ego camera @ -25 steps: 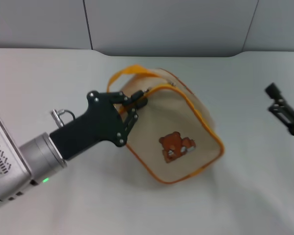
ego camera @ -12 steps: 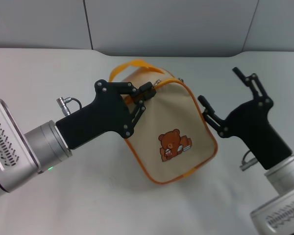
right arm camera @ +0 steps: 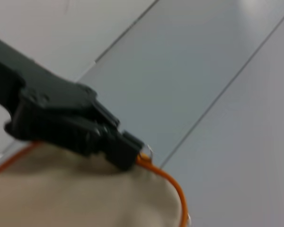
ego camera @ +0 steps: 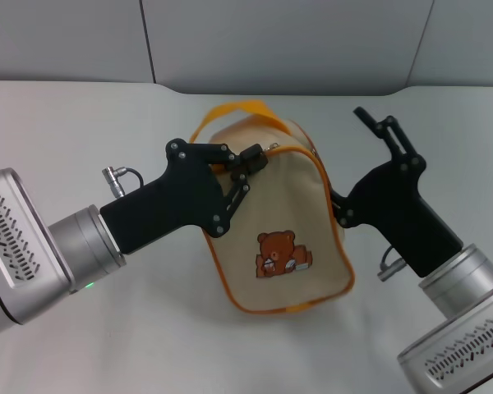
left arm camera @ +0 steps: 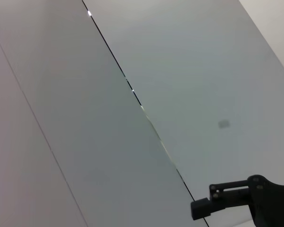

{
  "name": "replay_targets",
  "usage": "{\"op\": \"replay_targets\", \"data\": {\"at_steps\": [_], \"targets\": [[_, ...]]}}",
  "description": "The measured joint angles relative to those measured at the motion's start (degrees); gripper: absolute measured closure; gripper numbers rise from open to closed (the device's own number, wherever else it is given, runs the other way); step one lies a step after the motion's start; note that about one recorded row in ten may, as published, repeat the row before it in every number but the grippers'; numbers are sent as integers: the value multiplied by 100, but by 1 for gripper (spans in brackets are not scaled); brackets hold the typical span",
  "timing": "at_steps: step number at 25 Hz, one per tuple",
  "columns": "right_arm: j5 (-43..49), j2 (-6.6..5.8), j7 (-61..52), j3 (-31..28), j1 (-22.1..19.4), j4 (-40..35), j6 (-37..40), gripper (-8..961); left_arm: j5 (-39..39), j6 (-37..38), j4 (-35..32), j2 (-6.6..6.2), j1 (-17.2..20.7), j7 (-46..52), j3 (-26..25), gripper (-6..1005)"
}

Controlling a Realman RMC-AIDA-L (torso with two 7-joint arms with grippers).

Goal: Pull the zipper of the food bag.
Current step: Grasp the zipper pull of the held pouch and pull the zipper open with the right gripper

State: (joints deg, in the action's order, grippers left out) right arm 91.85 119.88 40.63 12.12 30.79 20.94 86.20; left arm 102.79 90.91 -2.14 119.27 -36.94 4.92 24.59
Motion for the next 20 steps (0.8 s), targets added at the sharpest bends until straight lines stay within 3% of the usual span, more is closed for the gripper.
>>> {"op": "replay_targets", "data": {"at_steps": [15,20], "targets": [[72,0,185,18,-38,215,35,201,3,-34,22,0,-44,9,75,949],[77,0,430,29,-68,244,53,438,3,-67,20,0,-56,39,66,949]]}}
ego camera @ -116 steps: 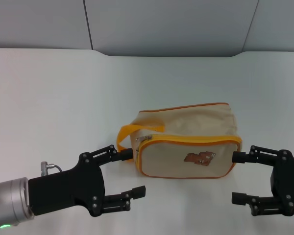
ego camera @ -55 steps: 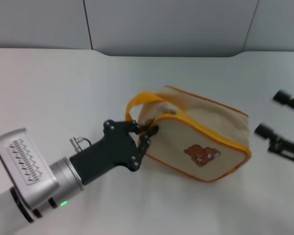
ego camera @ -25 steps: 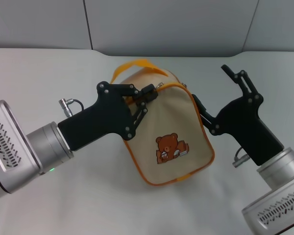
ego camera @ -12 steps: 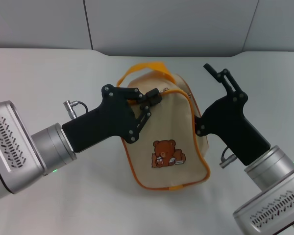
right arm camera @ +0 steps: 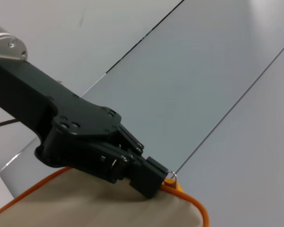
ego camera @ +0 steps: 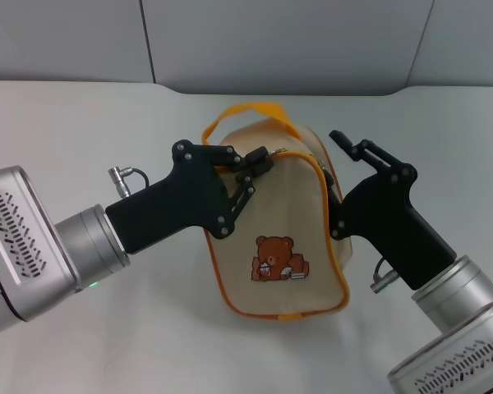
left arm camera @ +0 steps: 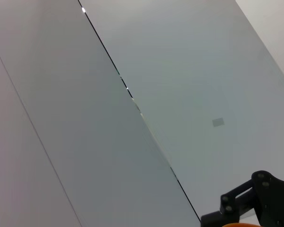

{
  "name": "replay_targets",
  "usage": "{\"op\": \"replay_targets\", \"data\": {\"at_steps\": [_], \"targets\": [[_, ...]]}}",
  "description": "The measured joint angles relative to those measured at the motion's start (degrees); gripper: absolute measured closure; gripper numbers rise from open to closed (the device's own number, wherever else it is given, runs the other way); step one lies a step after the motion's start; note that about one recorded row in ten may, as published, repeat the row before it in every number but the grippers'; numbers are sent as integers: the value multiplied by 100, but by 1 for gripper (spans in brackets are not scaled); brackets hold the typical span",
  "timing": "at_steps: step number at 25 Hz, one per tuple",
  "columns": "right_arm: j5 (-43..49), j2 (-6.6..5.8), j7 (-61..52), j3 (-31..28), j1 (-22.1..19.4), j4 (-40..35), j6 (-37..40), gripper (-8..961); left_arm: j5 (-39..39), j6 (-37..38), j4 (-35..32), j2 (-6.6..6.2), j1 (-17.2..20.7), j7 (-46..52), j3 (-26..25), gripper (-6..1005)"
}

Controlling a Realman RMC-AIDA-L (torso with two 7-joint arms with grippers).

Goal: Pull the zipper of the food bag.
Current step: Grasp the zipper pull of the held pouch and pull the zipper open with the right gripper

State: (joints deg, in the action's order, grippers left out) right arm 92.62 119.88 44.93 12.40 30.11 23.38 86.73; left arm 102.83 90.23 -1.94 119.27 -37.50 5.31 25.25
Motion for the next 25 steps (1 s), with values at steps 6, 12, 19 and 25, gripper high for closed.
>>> {"op": "replay_targets", "data": {"at_steps": [6,12,19,25], "targets": [[24,0,61,14,-65,4,9,644,-6,-18,0,0,1,15,-26,948],[236,0,110,-42,-250,10,41,813,-27,-42,10,0,1,20,-37,949],[237,0,122,-46,-308,11,20,950,-41,-81,24,0,-14,29,-59,950],[241,1,282,9,-933,-12,-16,951,-48,-170,37,0,-14,160,-227,952]]}}
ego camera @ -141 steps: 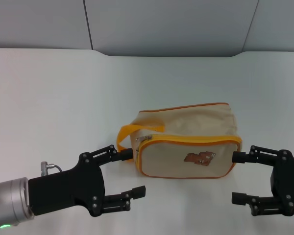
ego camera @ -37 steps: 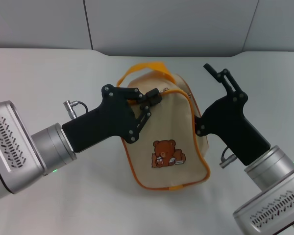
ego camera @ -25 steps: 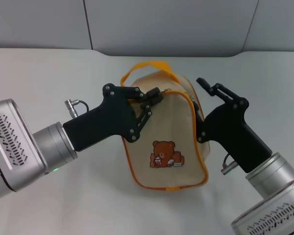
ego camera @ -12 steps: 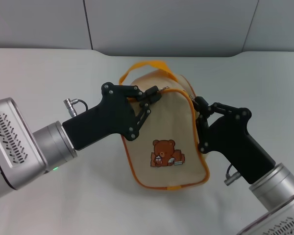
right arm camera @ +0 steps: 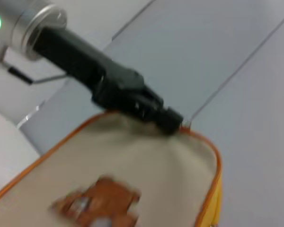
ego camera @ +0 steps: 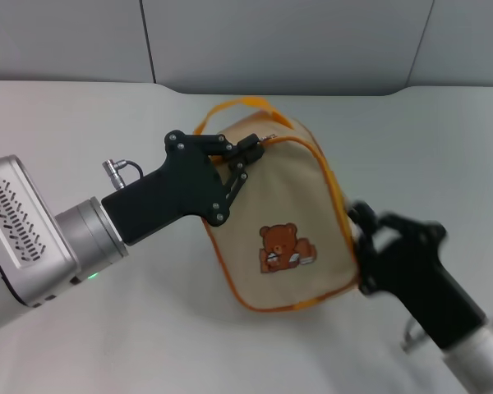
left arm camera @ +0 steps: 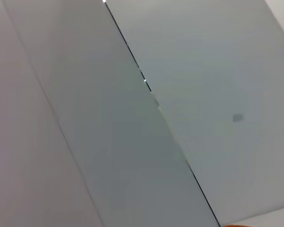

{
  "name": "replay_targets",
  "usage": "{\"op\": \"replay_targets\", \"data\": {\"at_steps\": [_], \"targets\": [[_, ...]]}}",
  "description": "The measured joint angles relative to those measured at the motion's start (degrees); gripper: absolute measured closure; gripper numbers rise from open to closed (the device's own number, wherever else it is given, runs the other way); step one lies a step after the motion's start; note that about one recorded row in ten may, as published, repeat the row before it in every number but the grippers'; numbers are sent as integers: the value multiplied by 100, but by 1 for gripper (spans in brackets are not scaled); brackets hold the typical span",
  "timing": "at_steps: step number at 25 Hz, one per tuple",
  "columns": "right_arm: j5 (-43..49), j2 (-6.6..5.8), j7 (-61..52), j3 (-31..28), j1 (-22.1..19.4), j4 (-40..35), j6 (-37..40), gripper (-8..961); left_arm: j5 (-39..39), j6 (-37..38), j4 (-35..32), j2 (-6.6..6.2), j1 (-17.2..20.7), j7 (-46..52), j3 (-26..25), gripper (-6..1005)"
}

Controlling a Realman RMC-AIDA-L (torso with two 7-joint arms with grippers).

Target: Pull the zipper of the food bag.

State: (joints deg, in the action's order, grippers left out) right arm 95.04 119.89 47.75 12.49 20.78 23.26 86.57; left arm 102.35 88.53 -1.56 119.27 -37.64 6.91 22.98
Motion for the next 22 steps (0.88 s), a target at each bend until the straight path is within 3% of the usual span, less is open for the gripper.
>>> {"op": "replay_targets", "data": {"at_steps": [5,8,16,19,20,22], "targets": [[113,0,206,26,-889,-151,-22,951,-6,-68,-22,-1,-16,46,-22,951],[119,-1,123,-31,-1151,-229,184,929,-17,-66,-7,-3,-35,31,-28,952],[83,-24,-825,-155,-976,-132,873,871,-27,-36,30,-1,223,53,-103,981],[82,-78,-1943,-201,-786,-217,949,849,-31,90,85,-5,484,79,-284,987],[108,-119,-2921,-168,-639,-419,1020,804,-32,340,80,-21,722,200,-380,990],[143,-138,-3544,-123,-557,-626,1064,715,-31,502,41,-33,856,366,-416,994]]}}
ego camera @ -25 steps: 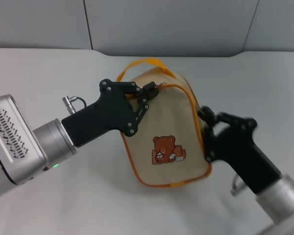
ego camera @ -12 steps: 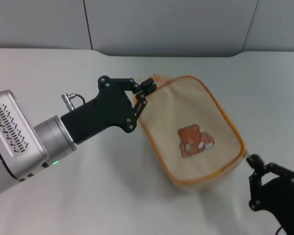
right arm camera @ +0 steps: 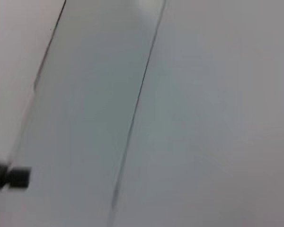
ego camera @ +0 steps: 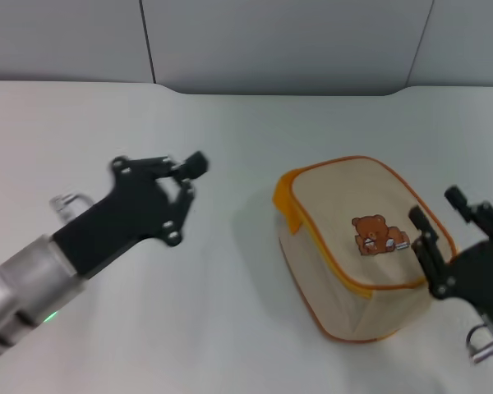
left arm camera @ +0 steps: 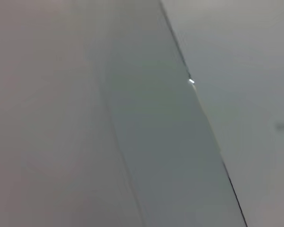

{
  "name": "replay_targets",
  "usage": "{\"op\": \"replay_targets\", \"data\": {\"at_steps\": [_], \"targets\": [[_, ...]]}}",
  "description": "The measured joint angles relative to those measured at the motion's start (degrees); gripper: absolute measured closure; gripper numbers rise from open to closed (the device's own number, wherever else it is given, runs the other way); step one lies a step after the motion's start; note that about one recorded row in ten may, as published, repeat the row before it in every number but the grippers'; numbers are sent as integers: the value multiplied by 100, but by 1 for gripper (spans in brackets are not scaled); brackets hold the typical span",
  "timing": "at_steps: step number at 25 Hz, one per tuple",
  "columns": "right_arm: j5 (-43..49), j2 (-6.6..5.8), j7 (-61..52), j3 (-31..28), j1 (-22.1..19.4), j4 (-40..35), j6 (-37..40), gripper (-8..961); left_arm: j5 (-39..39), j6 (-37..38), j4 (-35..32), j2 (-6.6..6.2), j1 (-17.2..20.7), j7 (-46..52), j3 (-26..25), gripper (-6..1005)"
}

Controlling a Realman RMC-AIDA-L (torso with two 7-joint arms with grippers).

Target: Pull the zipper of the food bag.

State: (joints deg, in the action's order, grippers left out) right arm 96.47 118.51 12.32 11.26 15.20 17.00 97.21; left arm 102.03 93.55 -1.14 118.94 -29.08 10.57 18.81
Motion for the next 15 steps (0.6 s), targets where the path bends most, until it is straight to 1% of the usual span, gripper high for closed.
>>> {"op": "replay_targets", "data": {"at_steps": [1,2,3,4,5,6,7,8,9,10,11,12,13,14,15], "targets": [[81,-12,-850,54,93,-313,60,671,-1,96,-62,-9,70,191,-14,996],[147,-22,-1445,95,159,-587,104,626,9,195,-155,-17,162,515,-22,998],[477,16,-3124,246,307,-1478,242,592,67,267,-482,-30,286,1385,42,1000],[477,16,-3124,246,307,-1478,242,558,67,267,-482,-30,286,1385,42,985],[621,35,-3798,311,373,-1876,317,524,134,266,-710,-35,319,1901,162,970],[994,62,-5064,529,544,-2704,520,490,219,264,-921,-39,349,2347,314,955],[994,62,-5064,529,544,-2704,520,456,314,263,-1156,-44,374,2785,501,941],[1302,27,-5834,840,719,-3223,734,422,508,321,-1528,-73,433,3316,919,926],[1302,27,-5834,840,719,-3223,734,378,508,321,-1528,-73,433,3316,919,911],[1445,-6,-6155,1039,813,-3454,844,334,575,373,-1630,-80,457,3422,1050,896],[1574,-37,-6394,1257,900,-3651,947,291,701,533,-1889,-88,531,3586,1425,881],[1706,-66,-6595,1470,982,-3833,1062,247,701,533,-1889,-88,531,3586,1425,845],[1811,-80,-6739,1634,1040,-3975,1156,203,796,653,-2046,-89,564,3674,1691,809],[1915,-86,-6847,1827,1094,-4119,1244,185,796,653,-2046,-89,564,3674,1691,774],[2014,-85,-6953,2017,1142,-4265,1321,166,855,714,-2120,-90,572,3711,1841,738]]}}
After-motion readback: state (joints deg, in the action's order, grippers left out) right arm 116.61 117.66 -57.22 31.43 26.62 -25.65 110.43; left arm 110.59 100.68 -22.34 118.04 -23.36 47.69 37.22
